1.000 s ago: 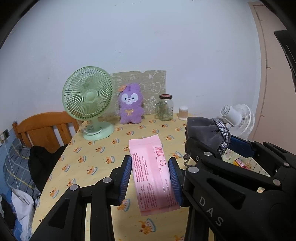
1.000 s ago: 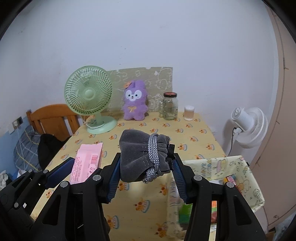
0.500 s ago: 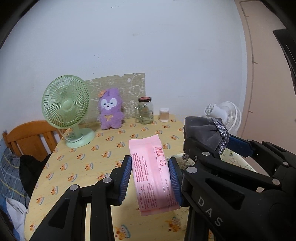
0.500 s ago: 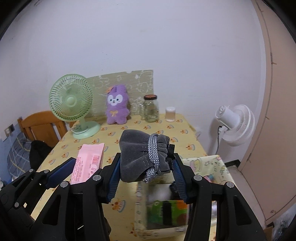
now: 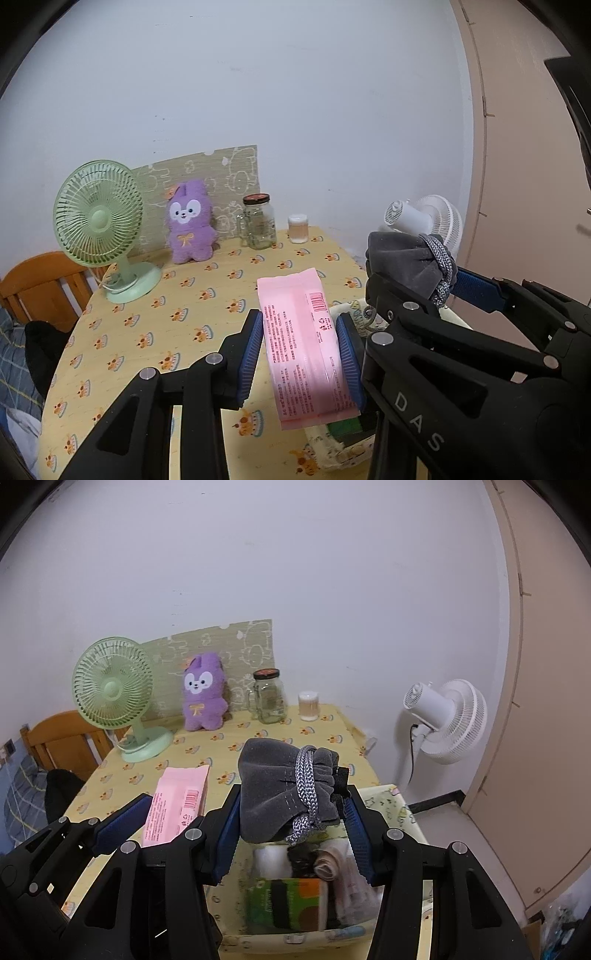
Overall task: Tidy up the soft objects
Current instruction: 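Lift and carry the pink packet and grey pouch with both grippers toward the gift box, then lower the pouch and packet into the gift box and open both grippers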
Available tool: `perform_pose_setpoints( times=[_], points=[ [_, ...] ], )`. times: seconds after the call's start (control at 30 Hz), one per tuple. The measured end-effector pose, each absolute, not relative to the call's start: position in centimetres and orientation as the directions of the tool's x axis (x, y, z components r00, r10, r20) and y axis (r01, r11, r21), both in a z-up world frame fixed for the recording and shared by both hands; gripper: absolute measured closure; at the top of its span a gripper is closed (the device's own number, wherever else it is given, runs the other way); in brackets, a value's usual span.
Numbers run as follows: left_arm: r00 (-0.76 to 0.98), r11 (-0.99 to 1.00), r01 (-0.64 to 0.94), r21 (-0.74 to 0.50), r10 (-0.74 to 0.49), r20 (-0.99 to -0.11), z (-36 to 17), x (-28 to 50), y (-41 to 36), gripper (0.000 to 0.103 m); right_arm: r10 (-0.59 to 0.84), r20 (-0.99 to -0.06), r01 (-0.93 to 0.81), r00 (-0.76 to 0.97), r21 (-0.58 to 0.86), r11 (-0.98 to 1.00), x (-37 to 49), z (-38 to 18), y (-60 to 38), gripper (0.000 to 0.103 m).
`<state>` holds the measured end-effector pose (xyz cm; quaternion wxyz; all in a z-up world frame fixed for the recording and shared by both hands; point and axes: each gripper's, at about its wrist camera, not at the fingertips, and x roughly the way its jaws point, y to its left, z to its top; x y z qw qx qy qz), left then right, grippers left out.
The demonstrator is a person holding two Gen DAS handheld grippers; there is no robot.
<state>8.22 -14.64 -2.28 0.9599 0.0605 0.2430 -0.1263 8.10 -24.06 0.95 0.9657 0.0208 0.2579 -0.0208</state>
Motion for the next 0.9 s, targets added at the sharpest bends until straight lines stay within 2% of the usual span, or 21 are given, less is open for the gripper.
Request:
perform_pose_setpoints(
  times=[0.9],
  points=[
    [0.778, 0.925, 0.378, 0.030, -0.301, -0.551, -5.3, 10.9, -20.3, 0.061, -0.111, -0.561, 0.158, 0.820, 0.036, 0.987, 9.9, -2.0, -30.0, 0.048]
  ],
)
